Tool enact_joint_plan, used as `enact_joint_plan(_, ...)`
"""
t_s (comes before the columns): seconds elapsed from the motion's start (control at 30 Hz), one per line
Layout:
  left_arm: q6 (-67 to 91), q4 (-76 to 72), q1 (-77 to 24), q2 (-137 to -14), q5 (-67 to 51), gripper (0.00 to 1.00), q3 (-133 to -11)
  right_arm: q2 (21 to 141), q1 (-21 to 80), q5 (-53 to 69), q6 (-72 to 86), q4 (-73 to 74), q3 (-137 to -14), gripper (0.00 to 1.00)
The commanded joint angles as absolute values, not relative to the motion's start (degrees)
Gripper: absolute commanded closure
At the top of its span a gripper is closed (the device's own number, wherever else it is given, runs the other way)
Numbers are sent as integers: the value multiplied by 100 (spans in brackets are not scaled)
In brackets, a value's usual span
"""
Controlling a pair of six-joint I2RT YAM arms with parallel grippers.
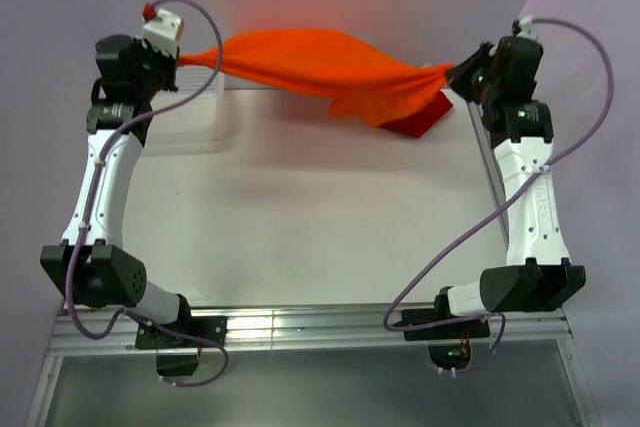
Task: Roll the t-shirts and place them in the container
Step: Flatten the tshirt
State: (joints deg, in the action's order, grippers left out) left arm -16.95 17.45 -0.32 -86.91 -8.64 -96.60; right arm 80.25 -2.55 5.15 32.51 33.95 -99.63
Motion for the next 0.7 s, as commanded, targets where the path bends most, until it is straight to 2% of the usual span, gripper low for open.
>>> enact_joint_plan(0.0, -2310, 1722, -18, -8123, -1353, 100, -8317, 7727, -351, 422, 3287, 3349, -8871, 100)
enact_joint_plan(0.17, -2969, 1968, -18, -7761, -1678, 100, -6578, 7690, -527, 316, 3287, 3217, -7367, 100)
enact_joint_plan(0.23, -3128, 2091, -18, -7813, -1749, 100, -6303, 7900, -633, 325, 3287, 3060, -6937, 100)
enact_joint_plan(0.67, -3612, 2277, -466, -8780, -1239, 100, -5520, 9272, -686, 115, 3296, 2751, -6530, 100)
